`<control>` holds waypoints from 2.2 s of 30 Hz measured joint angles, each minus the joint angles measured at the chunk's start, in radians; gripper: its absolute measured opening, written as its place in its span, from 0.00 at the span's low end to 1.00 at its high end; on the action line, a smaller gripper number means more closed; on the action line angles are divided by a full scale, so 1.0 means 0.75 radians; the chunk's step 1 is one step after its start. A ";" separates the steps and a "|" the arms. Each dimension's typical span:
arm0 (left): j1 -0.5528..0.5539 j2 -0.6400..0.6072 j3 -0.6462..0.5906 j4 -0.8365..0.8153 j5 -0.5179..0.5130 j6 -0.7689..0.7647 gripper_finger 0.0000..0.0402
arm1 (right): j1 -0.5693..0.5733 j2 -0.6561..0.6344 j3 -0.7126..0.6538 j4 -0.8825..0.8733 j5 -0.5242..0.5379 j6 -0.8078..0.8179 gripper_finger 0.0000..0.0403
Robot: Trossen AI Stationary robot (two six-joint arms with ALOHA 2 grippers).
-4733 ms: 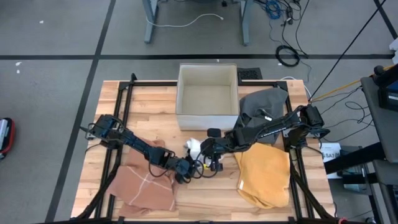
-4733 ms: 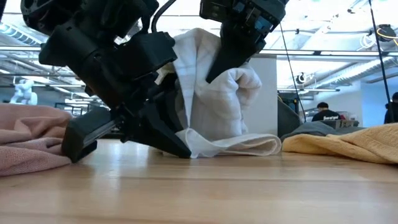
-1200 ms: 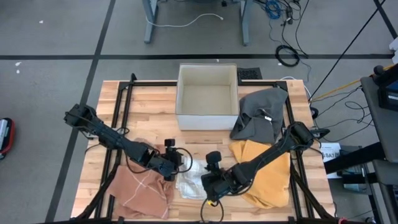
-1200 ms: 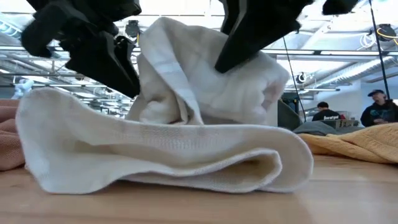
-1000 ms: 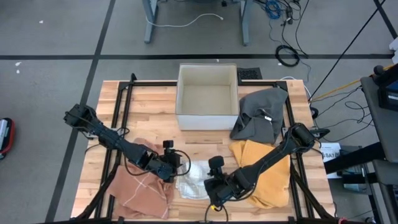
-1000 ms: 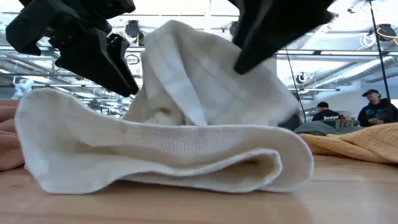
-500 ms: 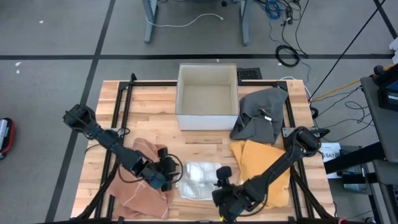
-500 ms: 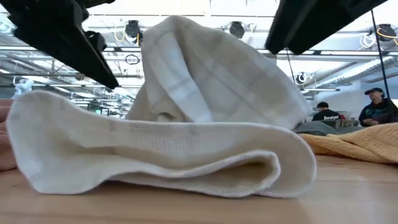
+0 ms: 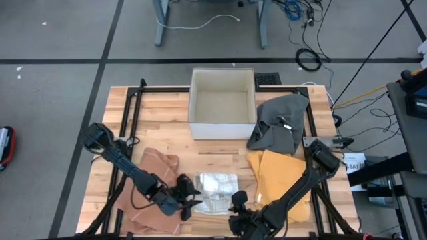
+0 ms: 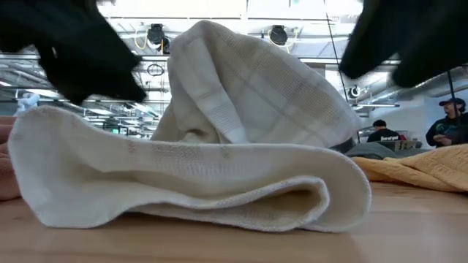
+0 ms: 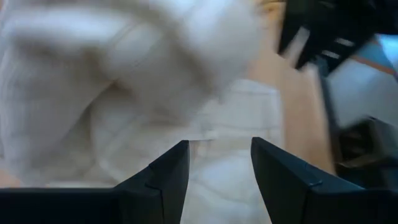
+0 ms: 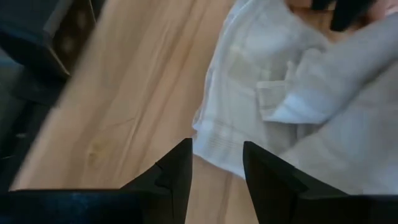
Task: Fold towel
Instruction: Fold the white patterned towel
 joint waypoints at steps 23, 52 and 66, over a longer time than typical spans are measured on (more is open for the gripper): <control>0.013 0.279 0.140 0.333 -0.269 0.100 0.45 | -0.067 0.128 -0.001 0.100 0.225 -0.035 0.32; 0.082 0.050 0.163 -0.141 0.012 0.707 0.01 | -0.066 0.122 -0.121 0.179 0.004 0.009 0.03; 0.081 -0.068 0.352 -0.754 -0.084 1.068 0.01 | -0.067 0.124 -0.122 0.176 -0.010 0.024 0.01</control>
